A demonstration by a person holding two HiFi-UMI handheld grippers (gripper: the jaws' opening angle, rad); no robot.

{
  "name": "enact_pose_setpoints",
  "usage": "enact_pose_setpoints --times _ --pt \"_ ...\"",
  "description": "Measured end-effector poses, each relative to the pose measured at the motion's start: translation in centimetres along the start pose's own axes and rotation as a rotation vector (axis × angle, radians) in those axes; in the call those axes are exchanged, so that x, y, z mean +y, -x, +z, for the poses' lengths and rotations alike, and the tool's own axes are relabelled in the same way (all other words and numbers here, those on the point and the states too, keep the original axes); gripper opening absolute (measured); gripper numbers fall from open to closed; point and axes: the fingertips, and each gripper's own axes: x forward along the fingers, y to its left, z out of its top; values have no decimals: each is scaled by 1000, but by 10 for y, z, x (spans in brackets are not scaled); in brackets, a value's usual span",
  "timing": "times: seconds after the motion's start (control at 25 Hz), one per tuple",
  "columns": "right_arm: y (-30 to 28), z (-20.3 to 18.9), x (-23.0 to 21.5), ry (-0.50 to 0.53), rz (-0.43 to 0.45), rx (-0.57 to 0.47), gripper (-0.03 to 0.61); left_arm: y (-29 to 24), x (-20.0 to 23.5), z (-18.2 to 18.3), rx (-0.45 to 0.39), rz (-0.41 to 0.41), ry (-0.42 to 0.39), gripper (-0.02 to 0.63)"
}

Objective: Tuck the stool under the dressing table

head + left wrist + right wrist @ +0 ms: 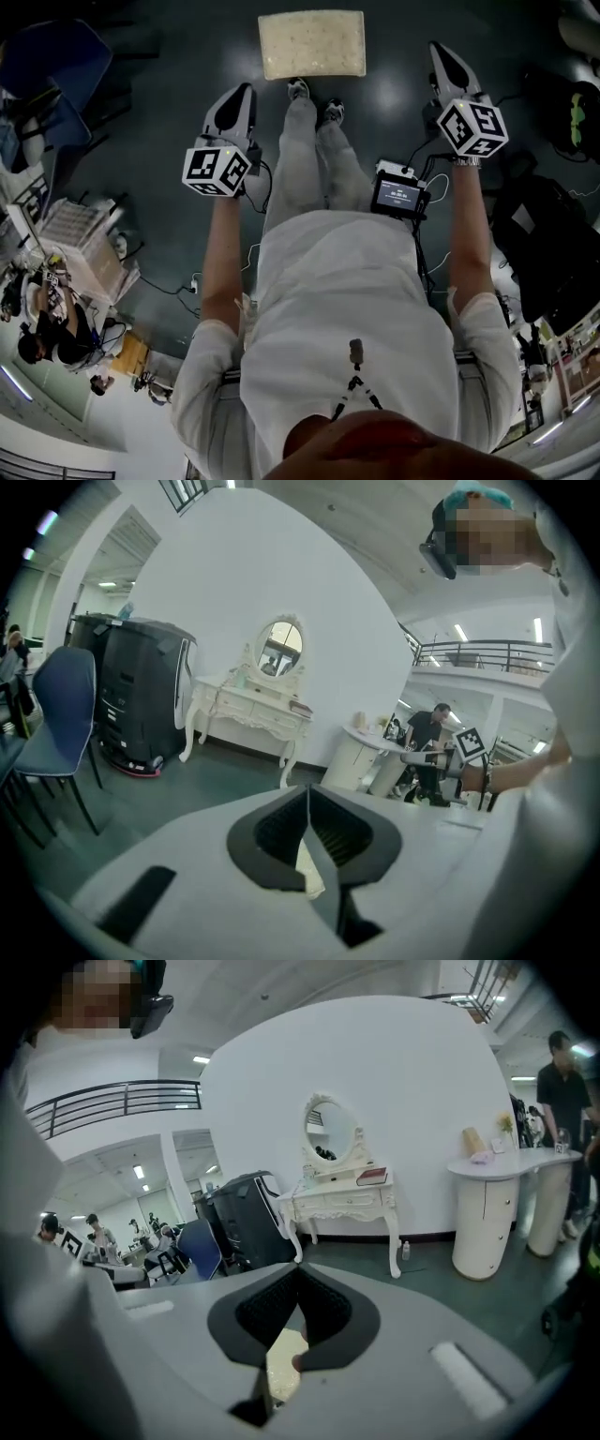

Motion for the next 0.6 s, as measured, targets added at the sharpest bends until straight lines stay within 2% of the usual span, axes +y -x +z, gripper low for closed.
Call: enact_pose_setpoints --times 0.12,0.32,0.48,0.6 --pt "-31 -40 -5 -41 -5 34 8 -32 26 -39 58 -14 3 15" --pt "-85 -141 -15 -100 -17 143 8 -85 72 -114 147 -25 15 26" --pt "-123 -219 -30 -163 -59 207 8 -125 120 -168 190 4 40 48" --pt "-148 -280 -34 -180 -76 256 8 -147 160 -215 234 38 43 91"
